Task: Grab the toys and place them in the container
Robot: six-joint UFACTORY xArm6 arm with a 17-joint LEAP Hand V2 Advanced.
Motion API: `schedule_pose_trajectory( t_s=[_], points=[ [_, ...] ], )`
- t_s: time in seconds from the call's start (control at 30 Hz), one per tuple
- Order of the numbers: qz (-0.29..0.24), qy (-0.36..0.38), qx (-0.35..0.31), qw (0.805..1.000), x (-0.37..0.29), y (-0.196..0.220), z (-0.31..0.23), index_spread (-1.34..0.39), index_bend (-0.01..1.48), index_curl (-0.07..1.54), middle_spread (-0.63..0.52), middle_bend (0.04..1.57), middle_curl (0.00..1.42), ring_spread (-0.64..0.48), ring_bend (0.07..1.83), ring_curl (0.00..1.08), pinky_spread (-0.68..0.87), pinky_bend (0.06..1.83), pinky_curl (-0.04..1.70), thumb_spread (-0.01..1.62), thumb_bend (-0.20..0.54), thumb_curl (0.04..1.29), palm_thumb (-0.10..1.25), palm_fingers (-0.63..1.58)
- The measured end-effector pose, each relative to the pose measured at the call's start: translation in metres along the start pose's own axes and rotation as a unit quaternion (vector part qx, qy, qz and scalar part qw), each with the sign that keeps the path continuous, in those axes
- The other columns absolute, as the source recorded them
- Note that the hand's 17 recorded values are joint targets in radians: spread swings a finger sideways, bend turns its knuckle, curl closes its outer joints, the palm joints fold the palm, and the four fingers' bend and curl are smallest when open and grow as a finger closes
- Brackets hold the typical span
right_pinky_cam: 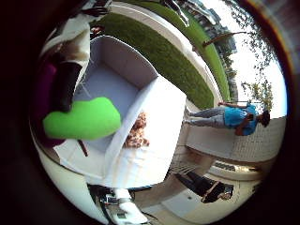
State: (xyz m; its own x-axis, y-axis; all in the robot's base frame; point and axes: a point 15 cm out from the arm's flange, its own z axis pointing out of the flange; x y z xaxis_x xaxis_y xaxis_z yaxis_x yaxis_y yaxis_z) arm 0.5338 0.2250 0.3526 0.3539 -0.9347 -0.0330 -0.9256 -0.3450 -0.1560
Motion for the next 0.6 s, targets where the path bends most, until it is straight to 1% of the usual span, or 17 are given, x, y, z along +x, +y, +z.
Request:
schedule_pose_trajectory(
  t_s=[0.03, 0.07, 0.1, 0.17, 0.2, 0.23, 0.27, 0.3, 0.37, 0.47, 0.5, 0.6],
  points=[
    [0.0, 0.0, -0.002, 1.0, 0.0, -0.002, 0.007, -0.99, 0.93, 0.37, -0.24, 1.16, 1.1, -0.08, 1.47, 0.79, 0.18, 1.31, 1.11, 1.17, -0.038, 0.64, 0.84, 0.76],
    [0.001, 0.0, -0.006, 1.0, 0.0, -0.002, 0.013, -0.97, 0.94, 0.39, -0.24, 1.16, 1.09, -0.07, 1.46, 0.79, 0.18, 1.3, 1.11, 1.17, -0.037, 0.63, 0.83, 0.76],
    [0.001, 0.0, -0.01, 1.0, 0.001, -0.002, 0.018, -0.88, 0.92, 0.4, -0.22, 1.08, 1.04, -0.05, 1.38, 0.75, 0.2, 1.29, 1.08, 1.18, -0.045, 0.61, 0.8, 0.72],
    [0.003, 0.001, -0.021, 1.0, 0.004, 0.0, 0.027, -0.66, 0.81, 0.42, -0.18, 0.78, 0.94, 0.02, 1.28, 0.73, 0.24, 1.29, 1.06, 1.18, -0.047, 0.58, 0.74, 0.25],
    [0.003, 0.001, -0.025, 1.0, 0.007, 0.001, 0.029, -0.57, 0.76, 0.42, -0.14, 0.63, 0.87, 0.08, 1.21, 0.71, 0.27, 1.25, 1.04, 1.19, -0.046, 0.56, 0.72, 0.01],
    [0.003, 0.001, -0.028, 1.0, 0.009, 0.002, 0.031, -0.54, 0.75, 0.42, -0.13, 0.6, 0.84, 0.1, 1.18, 0.69, 0.28, 1.25, 1.03, 1.19, -0.042, 0.55, 0.72, -0.01],
    [0.003, 0.001, -0.032, 0.999, 0.013, 0.004, 0.032, -0.5, 0.68, 0.38, -0.1, 0.51, 0.77, 0.14, 1.06, 0.62, 0.31, 1.18, 0.99, 1.19, -0.04, 0.54, 0.7, -0.14],
    [0.003, 0.001, -0.035, 0.999, 0.015, 0.005, 0.033, -0.49, 0.66, 0.37, -0.08, 0.47, 0.74, 0.16, 1.0, 0.58, 0.32, 1.15, 0.96, 1.18, -0.039, 0.53, 0.7, -0.16],
    [-0.002, 0.001, -0.045, 0.999, 0.02, 0.01, 0.035, -0.47, 0.56, 0.32, -0.02, 0.34, 0.65, 0.22, 0.82, 0.48, 0.37, 1.06, 0.89, 1.18, -0.033, 0.51, 0.69, -0.2],
    [-0.016, -0.002, -0.05, 0.999, 0.025, 0.015, 0.029, -0.46, 0.44, 0.29, 0.04, 0.24, 0.58, 0.26, 0.72, 0.42, 0.41, 0.99, 0.83, 1.17, -0.032, 0.49, 0.69, -0.2],
    [-0.017, -0.003, -0.05, 0.999, 0.027, 0.016, 0.027, -0.46, 0.36, 0.27, 0.08, 0.19, 0.54, 0.28, 0.67, 0.39, 0.44, 0.94, 0.8, 1.16, -0.033, 0.48, 0.68, -0.17],
    [-0.018, -0.014, -0.05, 0.998, 0.034, 0.022, 0.013, -0.46, 0.27, 0.25, 0.12, 0.15, 0.48, 0.31, 0.61, 0.36, 0.48, 0.88, 0.74, 1.15, -0.03, 0.46, 0.69, -0.12]
  ],
)
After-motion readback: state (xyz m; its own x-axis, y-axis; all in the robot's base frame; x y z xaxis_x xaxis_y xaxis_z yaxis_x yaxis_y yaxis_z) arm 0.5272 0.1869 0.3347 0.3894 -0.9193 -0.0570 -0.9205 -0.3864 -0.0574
